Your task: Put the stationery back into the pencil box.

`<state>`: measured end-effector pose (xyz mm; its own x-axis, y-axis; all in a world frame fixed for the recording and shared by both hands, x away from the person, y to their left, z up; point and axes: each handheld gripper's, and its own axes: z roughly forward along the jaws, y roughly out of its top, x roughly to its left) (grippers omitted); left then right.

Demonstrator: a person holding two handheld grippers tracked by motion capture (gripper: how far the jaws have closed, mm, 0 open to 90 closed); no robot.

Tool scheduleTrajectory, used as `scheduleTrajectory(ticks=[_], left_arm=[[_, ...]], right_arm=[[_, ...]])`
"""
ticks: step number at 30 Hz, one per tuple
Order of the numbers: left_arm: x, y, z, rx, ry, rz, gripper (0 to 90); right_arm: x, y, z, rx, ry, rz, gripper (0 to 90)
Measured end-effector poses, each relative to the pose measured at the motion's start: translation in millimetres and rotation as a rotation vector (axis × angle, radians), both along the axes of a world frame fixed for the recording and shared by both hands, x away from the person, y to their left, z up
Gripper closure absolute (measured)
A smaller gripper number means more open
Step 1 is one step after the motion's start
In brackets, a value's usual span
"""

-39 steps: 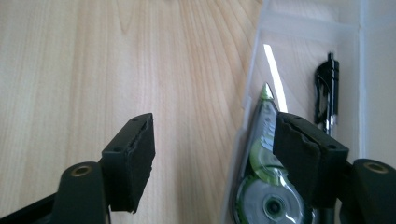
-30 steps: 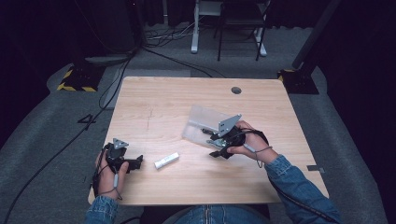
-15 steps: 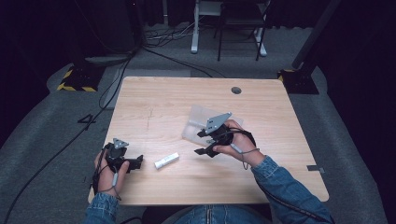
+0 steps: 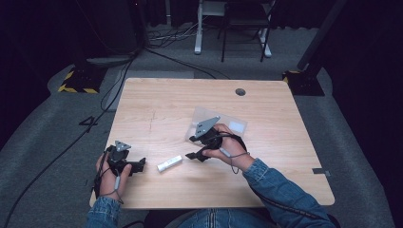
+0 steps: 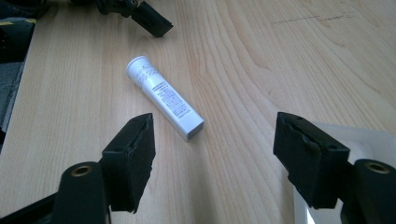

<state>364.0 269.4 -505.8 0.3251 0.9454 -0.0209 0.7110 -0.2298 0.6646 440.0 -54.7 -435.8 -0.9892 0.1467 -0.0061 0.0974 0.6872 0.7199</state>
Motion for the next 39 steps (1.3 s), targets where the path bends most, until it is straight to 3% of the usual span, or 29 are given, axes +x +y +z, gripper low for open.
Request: scheduleTrajectory(ticks=[11, 23, 39], left_arm=[[-2.2, -0.3, -0.2, -0.005, 0.001, 0.006, 0.1], [-2.9, 0.1, -0.2, -0.002, 0.000, 0.005, 0.1], [-2.8, 0.2, -0.1, -0.001, 0.000, 0.004, 0.1]], right_arm=[[-0.9, 23.4, -12.2, -0.031, 0.013, 0.021, 29.9], [-5.7, 51.4, -31.6, -0.064, 0.009, 0.080, 32.9], [-7.3, 60.4, -50.9, -0.131, 0.011, 0.132, 50.1]])
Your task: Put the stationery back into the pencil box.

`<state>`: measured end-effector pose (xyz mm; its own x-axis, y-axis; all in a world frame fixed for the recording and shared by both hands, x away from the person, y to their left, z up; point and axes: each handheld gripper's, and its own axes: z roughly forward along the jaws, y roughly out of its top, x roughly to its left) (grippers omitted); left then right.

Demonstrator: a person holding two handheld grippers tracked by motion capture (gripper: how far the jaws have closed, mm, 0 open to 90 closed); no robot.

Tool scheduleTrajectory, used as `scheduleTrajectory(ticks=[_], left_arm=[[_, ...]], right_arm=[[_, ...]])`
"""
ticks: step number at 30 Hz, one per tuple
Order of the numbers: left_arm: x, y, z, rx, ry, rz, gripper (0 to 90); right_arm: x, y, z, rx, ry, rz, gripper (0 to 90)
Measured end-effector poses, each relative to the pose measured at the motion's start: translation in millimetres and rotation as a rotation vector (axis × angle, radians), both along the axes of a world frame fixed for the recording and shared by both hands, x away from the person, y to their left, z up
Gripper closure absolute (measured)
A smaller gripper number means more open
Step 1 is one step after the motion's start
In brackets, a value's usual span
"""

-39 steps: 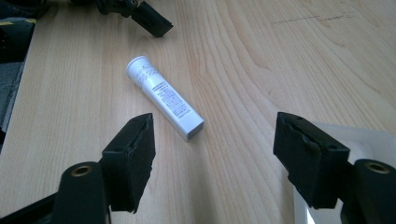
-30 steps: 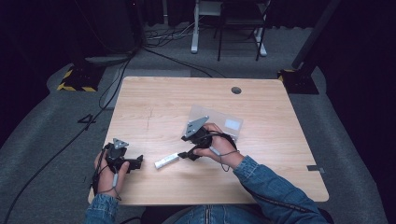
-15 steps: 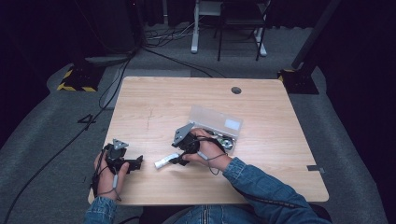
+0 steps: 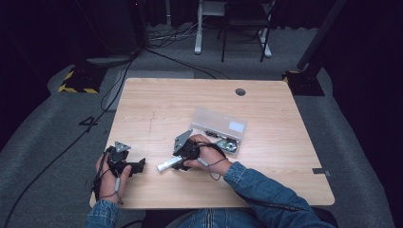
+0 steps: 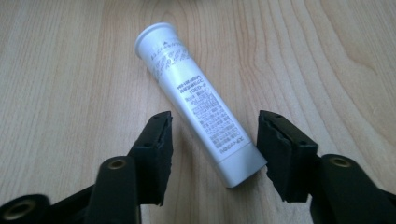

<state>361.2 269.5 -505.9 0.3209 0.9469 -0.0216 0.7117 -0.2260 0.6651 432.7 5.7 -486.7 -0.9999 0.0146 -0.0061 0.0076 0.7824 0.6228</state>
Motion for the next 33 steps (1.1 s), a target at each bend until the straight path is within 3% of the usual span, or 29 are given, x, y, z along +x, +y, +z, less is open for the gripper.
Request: scheduleTrajectory(ticks=[8, 21, 33], left_arm=[[0.0, 0.0, 0.0, 0.000, 0.000, -0.001, 0.1], [0.0, 0.0, 0.0, 0.000, 0.000, -0.001, 0.1], [0.0, -0.1, 0.0, -0.001, -0.001, 0.001, 0.1]], right_arm=[[-5.5, -0.6, 3.5, -0.026, 0.047, 0.021, 71.2], [-10.4, -0.8, 6.5, -0.034, 0.030, 0.033, 72.0], [-10.8, -8.9, 29.4, 0.012, 0.008, 0.051, 72.0]])
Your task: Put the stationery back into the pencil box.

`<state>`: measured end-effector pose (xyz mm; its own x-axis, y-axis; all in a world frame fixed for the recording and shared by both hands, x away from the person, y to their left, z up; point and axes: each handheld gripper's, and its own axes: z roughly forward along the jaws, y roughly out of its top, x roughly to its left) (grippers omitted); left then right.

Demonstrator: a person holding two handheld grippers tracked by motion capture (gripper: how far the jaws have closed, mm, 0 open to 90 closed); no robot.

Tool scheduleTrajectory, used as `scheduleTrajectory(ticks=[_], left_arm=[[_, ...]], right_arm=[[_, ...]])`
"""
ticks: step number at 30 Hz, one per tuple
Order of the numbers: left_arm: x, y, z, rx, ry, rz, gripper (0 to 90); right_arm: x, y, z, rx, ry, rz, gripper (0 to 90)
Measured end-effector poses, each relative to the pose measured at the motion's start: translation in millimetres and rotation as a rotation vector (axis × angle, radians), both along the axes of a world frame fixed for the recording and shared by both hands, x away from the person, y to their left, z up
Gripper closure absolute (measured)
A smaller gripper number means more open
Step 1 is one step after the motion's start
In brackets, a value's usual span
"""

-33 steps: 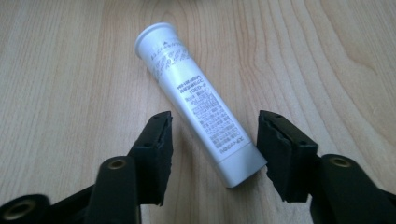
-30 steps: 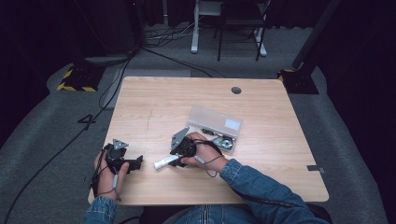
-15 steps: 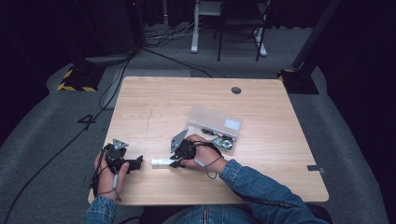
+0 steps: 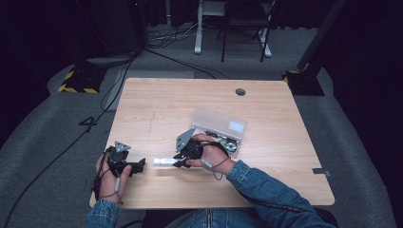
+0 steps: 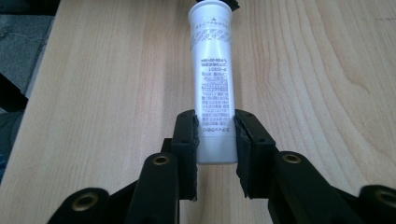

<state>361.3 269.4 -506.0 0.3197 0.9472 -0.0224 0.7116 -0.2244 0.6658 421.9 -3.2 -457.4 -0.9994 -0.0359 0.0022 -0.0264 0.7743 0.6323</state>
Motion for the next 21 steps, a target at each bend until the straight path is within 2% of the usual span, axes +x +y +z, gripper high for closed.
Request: scheduleTrajectory(ticks=[14, 21], left_arm=[[0.0, 0.0, 0.0, 0.000, 0.000, 0.000, 0.1], [0.0, 0.0, 0.0, 0.000, 0.000, 0.000, 0.1]], right_arm=[[0.8, -16.4, 24.3, 0.026, -0.017, -0.004, 72.0], [3.5, -32.9, 37.0, 0.042, -0.030, -0.020, 72.0]])
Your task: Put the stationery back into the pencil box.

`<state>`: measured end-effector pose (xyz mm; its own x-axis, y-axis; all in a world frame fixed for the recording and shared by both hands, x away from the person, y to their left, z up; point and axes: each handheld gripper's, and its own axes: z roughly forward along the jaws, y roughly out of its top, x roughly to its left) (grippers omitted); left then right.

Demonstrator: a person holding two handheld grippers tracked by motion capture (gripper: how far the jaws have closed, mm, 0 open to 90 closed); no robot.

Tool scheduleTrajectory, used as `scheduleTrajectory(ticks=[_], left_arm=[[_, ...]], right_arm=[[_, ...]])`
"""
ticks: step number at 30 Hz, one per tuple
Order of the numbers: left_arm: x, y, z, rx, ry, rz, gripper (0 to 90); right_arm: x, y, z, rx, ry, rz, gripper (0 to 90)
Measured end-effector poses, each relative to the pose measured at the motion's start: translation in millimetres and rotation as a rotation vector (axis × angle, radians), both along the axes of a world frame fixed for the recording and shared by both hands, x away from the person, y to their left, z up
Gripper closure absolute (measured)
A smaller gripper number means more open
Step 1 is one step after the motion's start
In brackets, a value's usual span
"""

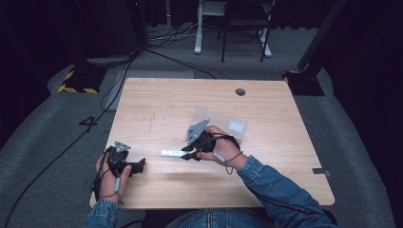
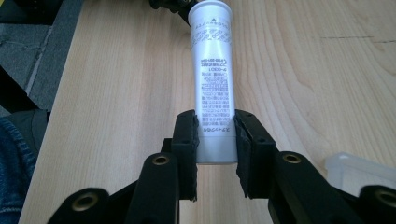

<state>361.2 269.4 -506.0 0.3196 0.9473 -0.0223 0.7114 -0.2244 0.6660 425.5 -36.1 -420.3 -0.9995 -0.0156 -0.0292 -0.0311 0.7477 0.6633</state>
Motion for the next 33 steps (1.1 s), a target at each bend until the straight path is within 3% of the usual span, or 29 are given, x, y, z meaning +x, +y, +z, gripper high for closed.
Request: scheduleTrajectory(ticks=[14, 33], left_arm=[[0.0, 0.0, 0.1, 0.001, 0.000, 0.000, 0.1], [0.1, 0.1, 0.1, 0.001, 0.000, -0.002, 0.1]], right_arm=[[7.2, -42.7, 17.2, 0.042, -0.026, -0.052, 72.0], [33.9, -76.7, 15.8, 0.006, -0.033, -0.147, 71.9]])
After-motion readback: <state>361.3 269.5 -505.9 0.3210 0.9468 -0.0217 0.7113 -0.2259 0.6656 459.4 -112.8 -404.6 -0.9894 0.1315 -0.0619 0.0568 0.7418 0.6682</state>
